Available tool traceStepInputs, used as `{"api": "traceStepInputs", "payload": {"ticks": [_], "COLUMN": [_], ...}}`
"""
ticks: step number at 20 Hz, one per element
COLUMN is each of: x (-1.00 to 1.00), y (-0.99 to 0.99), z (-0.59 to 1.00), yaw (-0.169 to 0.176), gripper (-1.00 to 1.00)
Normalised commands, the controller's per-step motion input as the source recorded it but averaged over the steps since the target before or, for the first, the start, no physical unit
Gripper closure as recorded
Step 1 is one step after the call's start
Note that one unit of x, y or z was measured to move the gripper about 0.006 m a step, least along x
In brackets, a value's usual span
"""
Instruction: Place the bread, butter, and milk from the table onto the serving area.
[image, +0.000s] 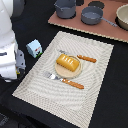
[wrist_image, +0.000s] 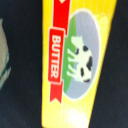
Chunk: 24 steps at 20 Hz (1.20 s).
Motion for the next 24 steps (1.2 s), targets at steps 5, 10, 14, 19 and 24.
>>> {"api": "traceStepInputs", "payload": {"ticks": [5, 10, 14, 19, 24], "x": [0.03, 0.06, 0.07, 0.21, 0.65], "y": [-0.03, 0.0, 0.0, 0.0, 0.03], "z": [-0.04, 0.0, -0.01, 0.24, 1.0], "yaw": [0.029, 0.025, 0.033, 0.022, -0.022], "gripper": [1.0, 1.0, 1.0, 1.0, 1.0]}}
